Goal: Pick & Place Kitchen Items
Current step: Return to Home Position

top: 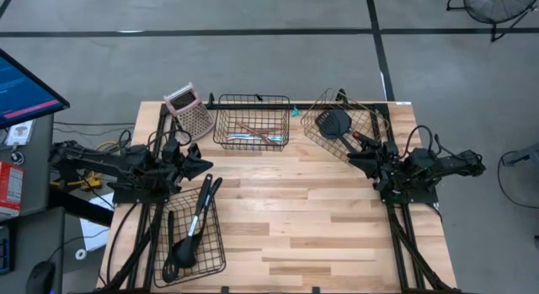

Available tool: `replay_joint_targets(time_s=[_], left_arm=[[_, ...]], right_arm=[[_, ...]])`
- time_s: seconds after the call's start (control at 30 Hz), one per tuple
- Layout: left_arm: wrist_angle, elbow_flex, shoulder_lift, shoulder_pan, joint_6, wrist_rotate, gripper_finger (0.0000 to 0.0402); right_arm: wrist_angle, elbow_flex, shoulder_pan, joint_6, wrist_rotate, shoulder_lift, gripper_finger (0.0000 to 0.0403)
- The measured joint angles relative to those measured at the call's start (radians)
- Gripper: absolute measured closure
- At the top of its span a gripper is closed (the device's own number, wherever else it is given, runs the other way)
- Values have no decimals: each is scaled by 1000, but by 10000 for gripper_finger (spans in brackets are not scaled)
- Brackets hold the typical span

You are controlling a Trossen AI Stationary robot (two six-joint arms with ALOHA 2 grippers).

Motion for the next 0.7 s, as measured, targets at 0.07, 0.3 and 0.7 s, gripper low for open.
replay_joint_targets(time_s=[0.07, 0.3, 0.7], left_arm=[[0, 0, 0, 0, 0, 0, 400], [-1, -13, -1, 1, 14, 0, 400], [20, -72, -49, 1, -35, -39, 400]], right_arm=[[0, 0, 0, 0, 0, 0, 275], [-6, 0, 0, 12, 25, 0, 275], [-9, 0, 0, 7, 26, 0, 275]])
